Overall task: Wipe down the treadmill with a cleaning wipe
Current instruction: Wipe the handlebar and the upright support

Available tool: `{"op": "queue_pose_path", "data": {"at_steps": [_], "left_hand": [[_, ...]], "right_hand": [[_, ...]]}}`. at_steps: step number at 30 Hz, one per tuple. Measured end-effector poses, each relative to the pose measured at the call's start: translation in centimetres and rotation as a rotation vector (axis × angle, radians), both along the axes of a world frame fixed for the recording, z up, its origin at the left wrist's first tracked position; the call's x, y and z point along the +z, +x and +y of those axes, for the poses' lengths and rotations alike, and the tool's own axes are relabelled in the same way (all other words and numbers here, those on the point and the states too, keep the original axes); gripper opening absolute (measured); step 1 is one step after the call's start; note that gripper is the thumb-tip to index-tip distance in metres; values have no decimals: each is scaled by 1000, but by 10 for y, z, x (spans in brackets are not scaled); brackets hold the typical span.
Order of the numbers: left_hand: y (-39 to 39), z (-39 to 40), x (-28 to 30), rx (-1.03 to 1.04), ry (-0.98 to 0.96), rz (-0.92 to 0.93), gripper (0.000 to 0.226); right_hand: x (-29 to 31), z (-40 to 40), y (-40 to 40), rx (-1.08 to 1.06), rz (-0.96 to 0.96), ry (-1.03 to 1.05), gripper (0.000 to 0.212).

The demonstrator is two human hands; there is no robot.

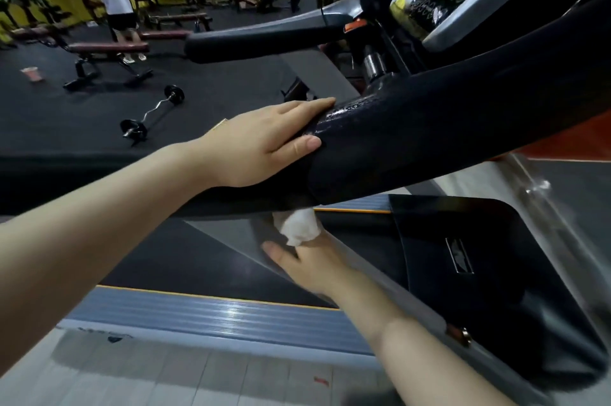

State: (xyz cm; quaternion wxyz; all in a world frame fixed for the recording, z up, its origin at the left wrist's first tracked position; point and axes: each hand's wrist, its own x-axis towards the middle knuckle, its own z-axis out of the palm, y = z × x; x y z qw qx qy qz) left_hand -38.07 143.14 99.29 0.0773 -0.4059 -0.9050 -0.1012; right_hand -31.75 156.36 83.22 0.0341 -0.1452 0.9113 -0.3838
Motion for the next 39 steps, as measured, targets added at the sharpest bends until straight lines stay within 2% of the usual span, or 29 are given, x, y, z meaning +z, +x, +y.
{"op": "queue_pose_path", "data": {"at_steps": [2, 4, 6, 7, 9, 12, 14, 17, 18, 19, 21, 22, 24, 25, 29, 34, 36, 39], "left_hand": [[1, 0, -1, -1, 12, 15, 67], [2, 1, -2, -3, 26, 27, 67], [3, 2, -3, -1, 31, 37, 67], [3, 2, -3, 3, 33, 39, 66], [3, 1, -3, 10, 38, 44, 66], [3, 1, -2, 20, 42, 50, 65], [3, 2, -2, 20, 46, 58, 64], [4, 3, -3, 27, 58, 69, 62], [4, 3, -3, 30, 61, 74, 61], [5, 2, -2, 31, 60, 83, 61], [5, 3, -1, 26, 50, 108, 61], [5, 3, -1, 25, 49, 116, 61], [5, 4, -2, 31, 55, 134, 61], [5, 4, -3, 36, 57, 150, 61], [9, 6, -9, 62, 54, 224, 62], [10, 7, -9, 73, 60, 273, 62], [10, 7, -9, 71, 57, 276, 62], [14, 9, -10, 30, 63, 322, 58]], "right_hand": [[-2, 5, -7, -40, -34, -75, 47], [-9, 8, -10, -113, 166, -57, 15], [-20, 16, -13, -235, 392, 67, 23], [-26, 23, -13, -234, 426, 86, 32], [-42, 35, -10, -203, 426, 121, 46], [-37, 41, -7, -235, 357, 159, 48], [-35, 40, -7, -209, 265, 37, 49], [-31, 34, 3, -79, 39, -315, 58], [-28, 30, 7, -38, 1, -425, 53], [-26, 25, 8, -57, 51, -441, 42], [-17, 12, -2, -179, 138, -333, 10], [-13, 5, -7, -200, 147, -281, 16], [-13, -6, -15, -219, 150, -197, 41], [-18, -8, -17, -192, 167, -147, 46], [-58, 22, -1, -177, 278, -159, 51], [-118, 91, 26, -288, 65, -104, 48], [-104, 80, 19, -247, 80, -149, 53], [-65, 27, 5, -151, 252, -119, 66]]}}
